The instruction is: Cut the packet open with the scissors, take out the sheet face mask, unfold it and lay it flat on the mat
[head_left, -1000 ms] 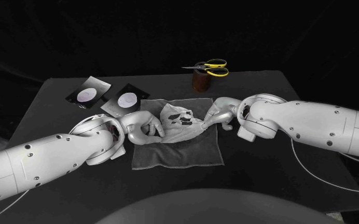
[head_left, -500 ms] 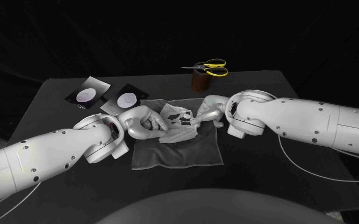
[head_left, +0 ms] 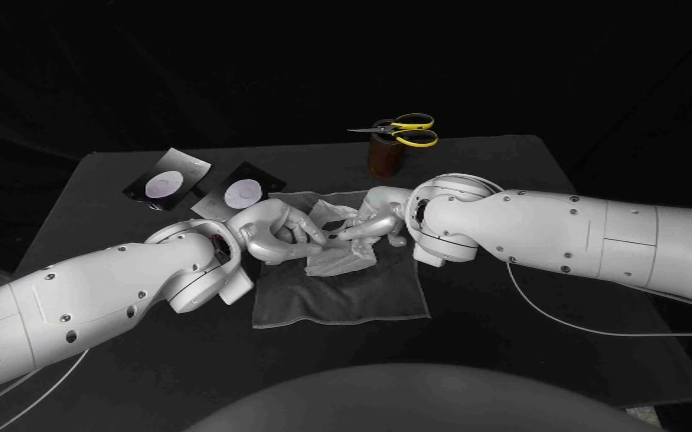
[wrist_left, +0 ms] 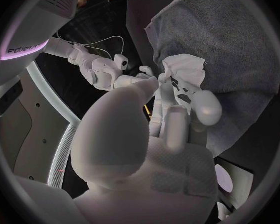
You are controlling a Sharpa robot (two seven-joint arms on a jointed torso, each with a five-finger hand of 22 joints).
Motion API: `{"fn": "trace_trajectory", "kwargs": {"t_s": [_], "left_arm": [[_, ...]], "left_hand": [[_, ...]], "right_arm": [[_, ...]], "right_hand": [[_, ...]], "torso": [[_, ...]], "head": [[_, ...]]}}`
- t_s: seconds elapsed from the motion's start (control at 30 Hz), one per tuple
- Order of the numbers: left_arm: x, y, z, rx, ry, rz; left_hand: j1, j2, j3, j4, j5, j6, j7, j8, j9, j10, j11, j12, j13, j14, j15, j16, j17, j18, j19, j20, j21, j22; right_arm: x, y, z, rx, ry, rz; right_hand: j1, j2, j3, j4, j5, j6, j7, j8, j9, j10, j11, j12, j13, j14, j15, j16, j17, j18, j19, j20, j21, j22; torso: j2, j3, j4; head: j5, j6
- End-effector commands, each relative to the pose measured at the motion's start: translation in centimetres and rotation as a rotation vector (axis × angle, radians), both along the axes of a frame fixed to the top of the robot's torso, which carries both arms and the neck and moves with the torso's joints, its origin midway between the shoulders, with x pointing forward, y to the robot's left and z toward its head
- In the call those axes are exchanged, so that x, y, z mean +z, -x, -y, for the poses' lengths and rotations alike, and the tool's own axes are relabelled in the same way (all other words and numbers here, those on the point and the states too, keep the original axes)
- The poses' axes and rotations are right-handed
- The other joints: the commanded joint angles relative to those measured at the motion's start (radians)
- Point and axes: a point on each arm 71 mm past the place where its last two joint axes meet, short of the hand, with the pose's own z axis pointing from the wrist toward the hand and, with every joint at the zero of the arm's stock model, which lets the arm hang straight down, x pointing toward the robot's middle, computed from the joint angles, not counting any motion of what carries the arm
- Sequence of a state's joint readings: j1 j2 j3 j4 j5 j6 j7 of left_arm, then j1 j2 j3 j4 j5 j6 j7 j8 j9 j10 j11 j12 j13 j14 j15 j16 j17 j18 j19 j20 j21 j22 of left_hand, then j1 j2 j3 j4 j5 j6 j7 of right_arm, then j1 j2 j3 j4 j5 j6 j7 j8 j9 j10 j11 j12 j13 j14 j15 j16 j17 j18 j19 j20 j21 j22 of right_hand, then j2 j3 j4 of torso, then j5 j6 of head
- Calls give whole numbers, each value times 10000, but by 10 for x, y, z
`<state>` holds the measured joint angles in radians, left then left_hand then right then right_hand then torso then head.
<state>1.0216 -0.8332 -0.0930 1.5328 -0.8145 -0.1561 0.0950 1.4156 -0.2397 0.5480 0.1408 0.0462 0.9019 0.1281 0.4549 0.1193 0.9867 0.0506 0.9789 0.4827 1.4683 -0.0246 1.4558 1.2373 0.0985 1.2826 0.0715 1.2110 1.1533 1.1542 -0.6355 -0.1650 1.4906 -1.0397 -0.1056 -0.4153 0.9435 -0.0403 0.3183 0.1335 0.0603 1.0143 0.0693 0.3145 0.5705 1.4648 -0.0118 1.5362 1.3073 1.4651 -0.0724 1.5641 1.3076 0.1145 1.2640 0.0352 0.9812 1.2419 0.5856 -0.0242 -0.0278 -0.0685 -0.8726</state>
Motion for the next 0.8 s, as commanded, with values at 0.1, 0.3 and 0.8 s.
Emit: {"fn": "trace_trajectory", "kwargs": {"t_s": [0.1,0.3,0.8], "left_arm": [[1,-2,0,312,266,-251],[1,-2,-2,419,239,-224],[2,-4,-2,590,262,-75]], "left_hand": [[-120,21,57,14,27,-40,54,-43,-10,90,-6,-53,-22,8,65,-19,30,112,27,60,40,22],[-119,35,66,11,27,-37,62,-42,-9,114,-2,-56,-28,15,69,-14,44,110,36,63,47,29],[-85,84,110,-31,28,30,63,-8,9,201,2,-58,-47,34,78,-3,73,106,64,75,64,46]], "right_arm": [[-7,-3,-7,59,-175,-97],[-12,-3,-11,17,-660,-289],[7,-2,15,-245,-3876,1668]], "right_hand": [[447,32,-215,451,48,-831,357,-583,-223,982,330,-32,2383,1057,292,67,2632,129,12,259,-74,14],[665,138,-407,814,23,-1304,549,-939,-457,975,512,-55,2367,1057,460,67,2632,153,-32,408,-144,7],[2829,716,1491,-936,41,-746,556,-1135,-1020,1048,519,286,2594,1057,459,67,2632,113,140,467,214,282]], "torso": [[5,3,16],[-1,1,7],[5,16,-13]], "head": [[-2,0],[0,0],[87,0]]}}
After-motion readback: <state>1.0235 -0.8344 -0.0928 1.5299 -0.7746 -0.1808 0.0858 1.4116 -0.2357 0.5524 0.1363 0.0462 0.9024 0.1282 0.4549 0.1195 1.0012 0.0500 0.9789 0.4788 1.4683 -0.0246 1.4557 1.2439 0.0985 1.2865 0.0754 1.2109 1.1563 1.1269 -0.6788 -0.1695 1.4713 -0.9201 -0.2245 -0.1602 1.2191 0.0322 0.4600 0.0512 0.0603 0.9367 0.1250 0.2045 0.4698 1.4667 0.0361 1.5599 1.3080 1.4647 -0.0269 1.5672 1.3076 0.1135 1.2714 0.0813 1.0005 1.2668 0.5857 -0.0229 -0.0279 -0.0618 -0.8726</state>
